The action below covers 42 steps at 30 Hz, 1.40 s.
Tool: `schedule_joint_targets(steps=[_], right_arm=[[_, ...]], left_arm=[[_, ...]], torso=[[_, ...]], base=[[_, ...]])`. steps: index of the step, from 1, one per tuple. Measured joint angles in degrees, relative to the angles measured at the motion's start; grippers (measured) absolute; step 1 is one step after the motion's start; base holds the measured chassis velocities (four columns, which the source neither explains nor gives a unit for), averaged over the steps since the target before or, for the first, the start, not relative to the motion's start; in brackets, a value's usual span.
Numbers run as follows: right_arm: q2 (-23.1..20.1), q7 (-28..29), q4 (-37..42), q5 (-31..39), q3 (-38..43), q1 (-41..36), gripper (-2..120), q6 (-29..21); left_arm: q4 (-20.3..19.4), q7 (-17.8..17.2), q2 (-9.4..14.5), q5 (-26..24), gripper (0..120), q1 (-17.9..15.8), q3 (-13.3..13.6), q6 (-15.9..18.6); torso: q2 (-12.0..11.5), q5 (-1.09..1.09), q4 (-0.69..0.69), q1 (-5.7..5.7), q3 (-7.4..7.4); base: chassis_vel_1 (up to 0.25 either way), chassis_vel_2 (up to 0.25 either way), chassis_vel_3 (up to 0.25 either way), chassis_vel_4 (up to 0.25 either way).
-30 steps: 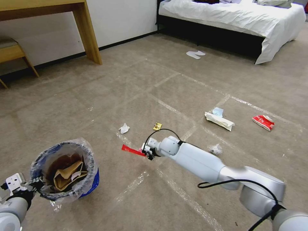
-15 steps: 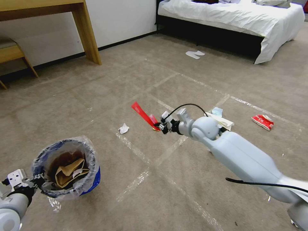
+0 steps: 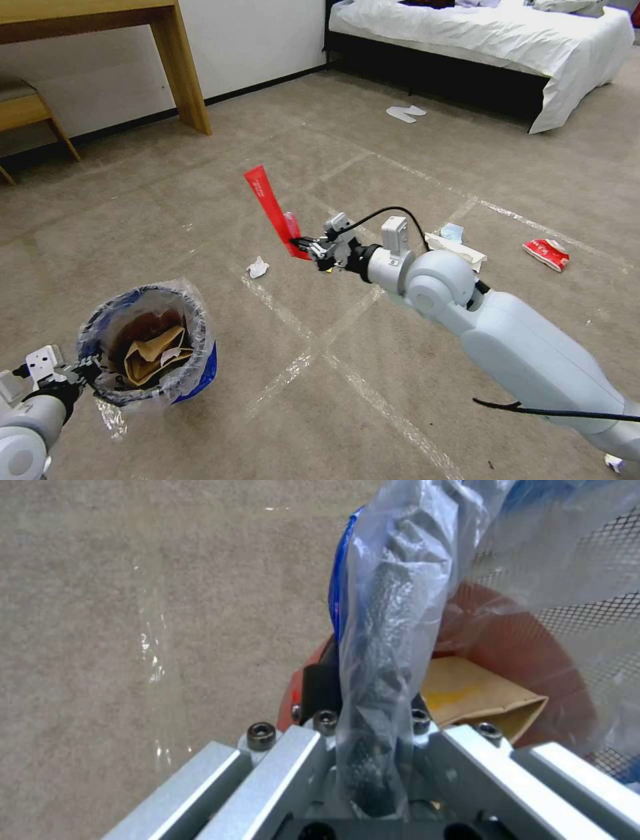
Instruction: Pick up the trash bin and place the garbage on the floor into it.
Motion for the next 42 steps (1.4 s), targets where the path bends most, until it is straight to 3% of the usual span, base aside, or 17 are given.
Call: schedule_joint_targets(steps=[5, 16, 22, 42], right_arm=[[5.5, 1.3, -1.1, 2.5, -5.9, 3.7, 0, 5.8], [16.0, 0.0, -5.3, 1.7, -11.1, 5.8, 0, 11.6], [18.5, -1.2, -7.7, 0.4, -13.0, 5.7, 0, 13.0], [18.4, -2.6, -11.7, -2.8, -17.8, 2.9, 0, 15.1]], left_arm=[[-0.6, -0.2, 0.0, -0.9, 0, 0.0, 0.4, 0.3], [-0.8, -0.5, 0.7, -2.1, 0, 0.0, 0.5, 0.8], [-0.4, -0.6, 0.4, -2.0, 0, -0.3, 0.7, 0.8], [-0.7, -0.6, 0.6, -2.1, 0, -0.1, 0.5, 0.9]], torso=[[0.0, 0.0, 0.0, 0.0, 0.01], [0.0, 0.0, 0.0, 0.0, 0.0], [0.0, 0.0, 0.0, 0.0, 0.0], [0.0, 0.01, 0.0, 0.0, 0.0]], base=[[0.0, 0.0, 0.0, 0.0], [0.0, 0.0, 0.0, 0.0], [0.0, 0.0, 0.0, 0.0], [0.0, 0.0, 0.0, 0.0]])
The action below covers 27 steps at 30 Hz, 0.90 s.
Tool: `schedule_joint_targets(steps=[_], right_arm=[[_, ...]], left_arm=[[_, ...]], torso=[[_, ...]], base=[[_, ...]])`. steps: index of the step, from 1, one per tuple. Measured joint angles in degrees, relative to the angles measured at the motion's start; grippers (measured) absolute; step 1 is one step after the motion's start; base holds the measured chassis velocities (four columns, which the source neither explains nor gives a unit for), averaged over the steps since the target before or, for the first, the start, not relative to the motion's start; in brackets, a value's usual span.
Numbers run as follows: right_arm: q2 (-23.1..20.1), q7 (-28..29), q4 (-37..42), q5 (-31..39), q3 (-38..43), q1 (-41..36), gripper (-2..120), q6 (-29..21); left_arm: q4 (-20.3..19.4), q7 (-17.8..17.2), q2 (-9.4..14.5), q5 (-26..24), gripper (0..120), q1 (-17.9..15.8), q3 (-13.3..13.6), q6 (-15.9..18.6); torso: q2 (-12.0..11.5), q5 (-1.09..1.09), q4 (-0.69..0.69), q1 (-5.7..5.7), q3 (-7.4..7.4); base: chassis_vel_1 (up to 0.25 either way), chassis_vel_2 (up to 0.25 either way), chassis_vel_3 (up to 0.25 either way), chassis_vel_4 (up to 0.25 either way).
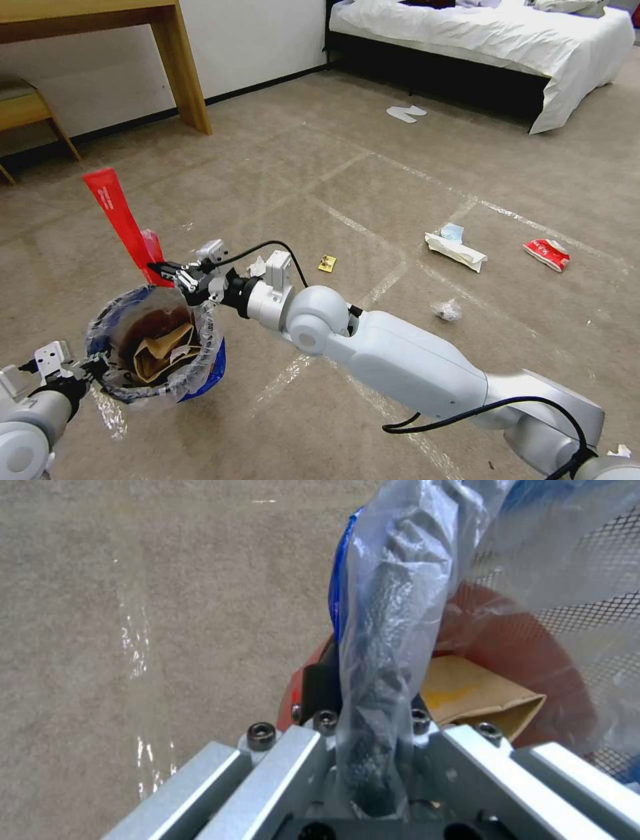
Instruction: Pick up the trash bin and place the garbage on the floor into it.
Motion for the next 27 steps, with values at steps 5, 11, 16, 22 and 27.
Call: schedule_joint_targets(steps=[5, 11, 16, 22, 27], right_arm=[[-0.4, -0.7, -0.5, -0.8, -1.6, -1.0, 0, 0.5], [-0.4, -0.8, -0.6, -1.2, -3.1, -1.0, 0, 0.6], [-0.7, -0.8, -0.6, -1.5, -4.1, -1.0, 0, 0.6], [-0.6, -0.9, -1.2, -2.1, -5.2, -1.5, 0, 0.9], [0.0, -0.9, -2.4, -2.6, -6.1, -1.5, 0, 1.3]], left_arm=[[0.0, 0.0, 0.2, 0.0, 0, 0.1, -0.2, 0.0], [0.0, 0.0, 0.2, 0.0, 0, 0.2, -0.4, 0.0], [-0.1, 0.0, 0.3, -0.2, 0, 0.3, -0.6, 0.0], [-0.3, 0.0, 0.4, -0.5, 0, 0.4, -0.9, 0.0], [-0.3, 0.0, 0.5, -0.6, 0, 0.4, -0.9, 0.0]], torso=[[0.0, 0.0, 0.0, 0.0, 0.0], [0.0, 0.0, 0.0, 0.0, 0.0], [0.0, 0.0, 0.0, 0.0, 0.0], [0.0, 0.0, 0.0, 0.0, 0.0], [0.0, 0.0, 0.0, 0.0, 0.0]], base=[[0.0, 0.0, 0.0, 0.0], [0.0, 0.0, 0.0, 0.0], [0.0, 0.0, 0.0, 0.0], [0.0, 0.0, 0.0, 0.0], [0.0, 0.0, 0.0, 0.0]])
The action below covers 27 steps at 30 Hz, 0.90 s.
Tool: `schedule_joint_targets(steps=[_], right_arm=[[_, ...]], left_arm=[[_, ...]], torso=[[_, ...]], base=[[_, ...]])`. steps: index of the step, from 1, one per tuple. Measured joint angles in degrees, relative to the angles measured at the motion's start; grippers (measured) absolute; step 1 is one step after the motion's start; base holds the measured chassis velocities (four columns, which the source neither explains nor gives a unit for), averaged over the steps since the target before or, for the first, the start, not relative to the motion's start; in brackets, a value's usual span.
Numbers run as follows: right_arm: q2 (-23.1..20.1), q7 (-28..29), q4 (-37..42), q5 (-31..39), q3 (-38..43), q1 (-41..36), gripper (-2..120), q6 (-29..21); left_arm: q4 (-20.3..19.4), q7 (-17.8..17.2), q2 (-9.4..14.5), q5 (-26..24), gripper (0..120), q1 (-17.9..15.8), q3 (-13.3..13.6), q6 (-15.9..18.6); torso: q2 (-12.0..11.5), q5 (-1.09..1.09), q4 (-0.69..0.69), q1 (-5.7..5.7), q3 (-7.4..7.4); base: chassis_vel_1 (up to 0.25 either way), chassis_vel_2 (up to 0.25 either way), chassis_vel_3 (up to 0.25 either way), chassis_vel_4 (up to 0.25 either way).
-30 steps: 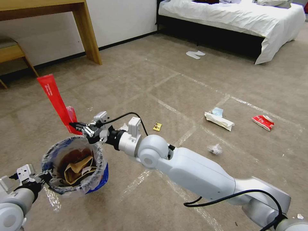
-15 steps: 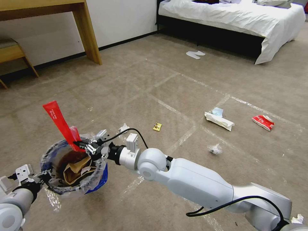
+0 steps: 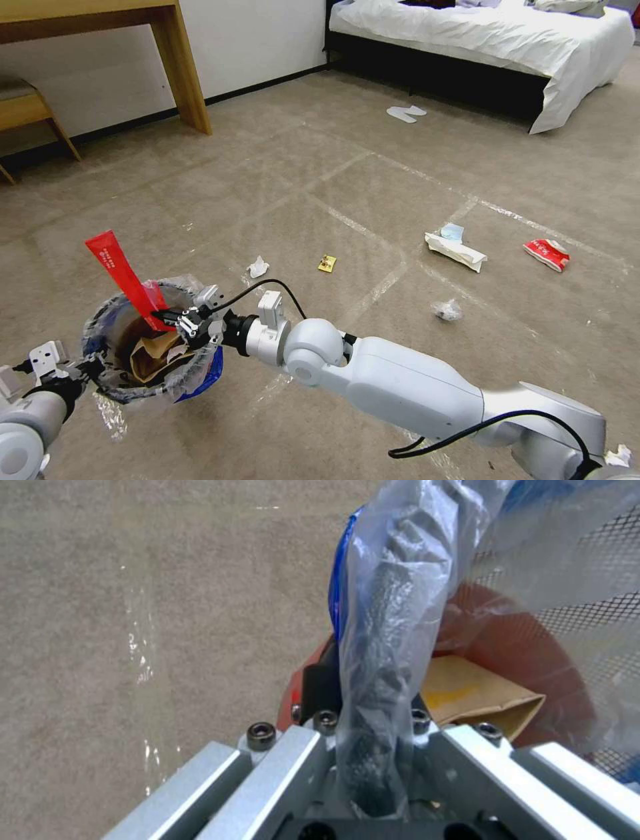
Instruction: Pick up the trash bin and place the garbage on the floor into it.
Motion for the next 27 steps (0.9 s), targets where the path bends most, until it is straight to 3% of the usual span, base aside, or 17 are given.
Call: schedule_joint_targets(steps=[27], right_arm=[[3.6, -0.9, -7.1, -1.3, -3.3, 3.0, 0, 1.7]], left_arm=[[-0.8, 0.0, -0.2, -0.3, 0, 0.6, -0.9, -0.1]], torso=[[0.0, 0.0, 0.0, 0.0, 0.0]], base=[[0.0, 0.0, 0.0, 0.0]])
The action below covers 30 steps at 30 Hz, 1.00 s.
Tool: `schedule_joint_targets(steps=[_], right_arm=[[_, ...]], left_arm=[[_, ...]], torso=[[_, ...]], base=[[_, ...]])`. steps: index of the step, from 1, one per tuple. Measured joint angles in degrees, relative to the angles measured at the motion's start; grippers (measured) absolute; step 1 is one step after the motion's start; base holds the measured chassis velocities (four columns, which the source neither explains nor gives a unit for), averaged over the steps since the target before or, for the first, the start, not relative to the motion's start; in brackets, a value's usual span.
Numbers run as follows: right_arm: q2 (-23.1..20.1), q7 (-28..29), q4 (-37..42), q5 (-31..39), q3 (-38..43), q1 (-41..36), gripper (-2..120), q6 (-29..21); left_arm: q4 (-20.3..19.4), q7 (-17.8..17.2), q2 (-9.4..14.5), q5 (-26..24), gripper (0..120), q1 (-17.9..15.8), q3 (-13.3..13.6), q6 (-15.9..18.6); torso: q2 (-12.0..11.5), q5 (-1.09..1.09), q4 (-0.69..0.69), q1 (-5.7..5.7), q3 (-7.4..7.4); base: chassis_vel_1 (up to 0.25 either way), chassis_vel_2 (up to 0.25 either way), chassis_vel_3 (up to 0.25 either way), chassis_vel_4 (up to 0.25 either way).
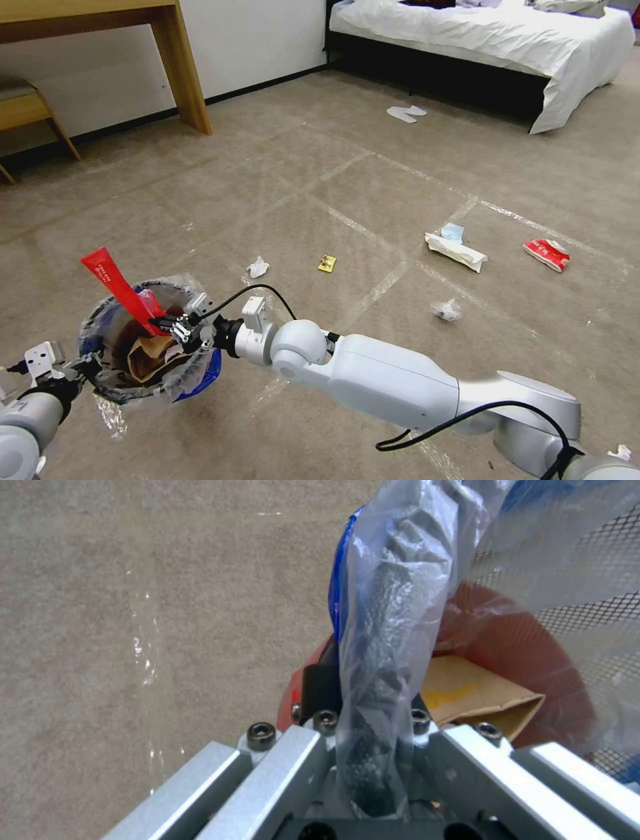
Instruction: Pick up the trash bin and place the garbage on the floor into it.
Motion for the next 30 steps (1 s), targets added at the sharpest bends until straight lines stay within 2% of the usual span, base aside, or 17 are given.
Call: schedule_joint_targets(steps=[19, 20, 23, 25, 26, 28, 29, 30], right_arm=[[1.8, 0.3, -1.8, -0.4, -1.8, 1.6, 0, 0.2], [1.8, 0.4, -1.7, -0.4, -1.8, 1.6, 7, 0.2], [1.7, 0.5, -1.4, -0.4, -1.8, 1.6, 12, 0.1], [1.5, 0.6, -0.7, -0.3, -1.8, 1.6, 25, -0.2], [1.5, 0.6, -0.7, -0.3, -1.8, 1.6, 25, -0.2], [1.3, 0.7, -0.1, -0.2, -1.9, 1.8, 35, -0.4], [1.3, 0.7, -0.1, -0.2, -1.9, 1.8, 35, -0.4], [1.2, 0.7, 0.1, -0.1, -1.8, 2.0, 42, -0.5]], left_arm=[[-0.2, 0.0, 0.1, -0.1, 0, 0.2, -0.3, -0.1], [-0.2, 0.0, 0.1, -0.1, 0, 0.2, -0.3, -0.1], [-0.2, 0.0, 0.2, -0.1, 0, 0.2, -0.3, -0.1], [0.0, 0.0, 0.2, 0.0, 0, 0.1, -0.4, -0.1], [0.0, 0.0, 0.2, 0.0, 0, 0.1, -0.4, -0.1], [0.2, 0.0, 0.2, 0.1, 0, 0.1, -0.3, -0.1], [0.2, 0.0, 0.2, 0.1, 0, 0.1, -0.3, -0.1], [0.2, 0.0, 0.2, 0.1, 0, 0.0, -0.3, -0.1]], torso=[[0.0, 0.0, 0.0, 0.0, 0.0], [0.0, 0.0, 0.0, 0.0, 0.0], [0.0, 0.0, 0.0, 0.0, 0.0], [0.0, 0.0, 0.0, 0.0, 0.0], [0.0, 0.0, 0.0, 0.0, 0.0], [0.0, 0.0, 0.0, 0.0, 0.0], [0.0, 0.0, 0.0, 0.0, 0.0], [0.0, 0.0, 0.0, 0.0, 0.0]], base=[[0.0, 0.0, 0.0, 0.0], [0.0, 0.0, 0.0, 0.0], [0.0, 0.0, 0.0, 0.0], [0.0, 0.0, 0.0, 0.0], [0.0, 0.0, 0.0, 0.0], [0.0, 0.0, 0.0, 0.0], [0.0, 0.0, 0.0, 0.0], [0.0, 0.0, 0.0, 0.0]])
